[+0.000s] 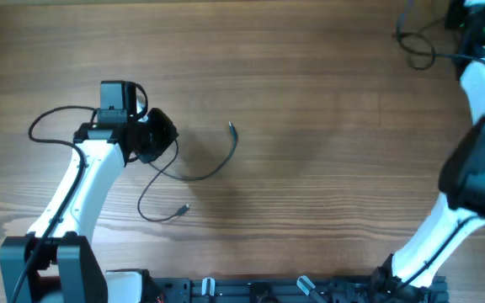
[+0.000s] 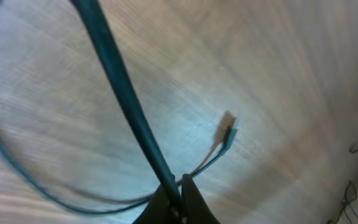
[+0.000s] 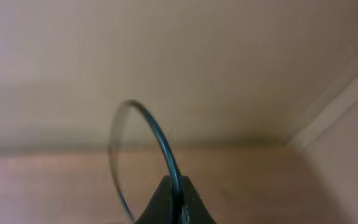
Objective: Untangle cables
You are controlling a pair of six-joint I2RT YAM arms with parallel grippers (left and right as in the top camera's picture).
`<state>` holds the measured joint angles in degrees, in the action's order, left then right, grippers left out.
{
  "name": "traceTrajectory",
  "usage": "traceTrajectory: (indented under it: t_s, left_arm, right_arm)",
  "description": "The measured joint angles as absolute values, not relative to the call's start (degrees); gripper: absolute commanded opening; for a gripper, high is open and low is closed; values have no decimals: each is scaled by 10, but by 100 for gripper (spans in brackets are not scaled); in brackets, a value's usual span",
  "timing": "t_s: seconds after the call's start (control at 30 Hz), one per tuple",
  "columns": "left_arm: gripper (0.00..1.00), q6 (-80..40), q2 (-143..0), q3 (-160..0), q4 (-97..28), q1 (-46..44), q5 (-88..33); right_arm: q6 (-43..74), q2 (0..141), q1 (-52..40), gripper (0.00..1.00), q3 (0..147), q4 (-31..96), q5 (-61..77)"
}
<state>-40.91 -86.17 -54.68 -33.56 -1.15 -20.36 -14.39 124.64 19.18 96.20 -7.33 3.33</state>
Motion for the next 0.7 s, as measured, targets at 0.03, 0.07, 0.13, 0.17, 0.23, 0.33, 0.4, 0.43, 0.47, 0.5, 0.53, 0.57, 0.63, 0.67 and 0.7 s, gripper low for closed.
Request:
traceTrajectory:
  t_s: [0.03, 0.07, 0.13, 0.17, 0.23, 0.33, 0.4, 0.43, 0.47, 0.5, 0.53, 0.57, 0.63, 0.67, 0.7]
  left_arm:
    - [4, -409, -863, -547, -328, -14, -203]
    - [4, -409, -863, -547, -324, -17, -202]
    - [4, -409, -864, -547, -323, -25, -199]
    - [4, -409, -864, -547, -322, -30, -199]
    - [4, -409, -864, -547, -316, -47, -197]
    - [4, -411, -865, -543, -251, -82, -196]
    - [4, -412, -867, -540, -152, -122, -200]
    - [4, -413, -868, -540, -97, -143, -204]
    - [4, -413, -868, -540, -18, -180, -208]
    - [5, -413, -868, -541, 11, -201, -210]
    - [12, -413, -870, -541, 54, -229, -204]
    - [37, -413, -870, -541, 75, -253, -189]
    - [90, -413, -870, -541, 74, -301, -135]
    - [100, -412, -870, -542, 58, -315, -102]
    - [100, -413, -870, -543, 33, -322, -70]
  right_arm:
    - [-136, 1279, 192, 14, 962, -75, 34]
    - [-127, 1305, 192, 20, 962, -74, 36]
    - [-109, 1334, 192, 50, 962, -63, 39]
    - [-90, 1341, 192, 76, 961, -53, 40]
    - [-66, 1339, 192, 100, 966, -21, 43]
    - [-51, 1320, 192, 100, 990, 109, 44]
    - [-33, 1275, 192, 100, 1000, 191, 44]
    - [-15, 1238, 192, 100, 1002, 229, 45]
    - [18, 1174, 192, 100, 1006, 275, 51]
    - [32, 1138, 192, 100, 1015, 315, 72]
    - [45, 1091, 192, 100, 1020, 356, 101]
    - [54, 1049, 192, 100, 1027, 399, 142]
    - [63, 1014, 187, 100, 1035, 460, 212]
    - [65, 1012, 179, 100, 1036, 498, 247]
    - [66, 1014, 169, 100, 1032, 518, 263]
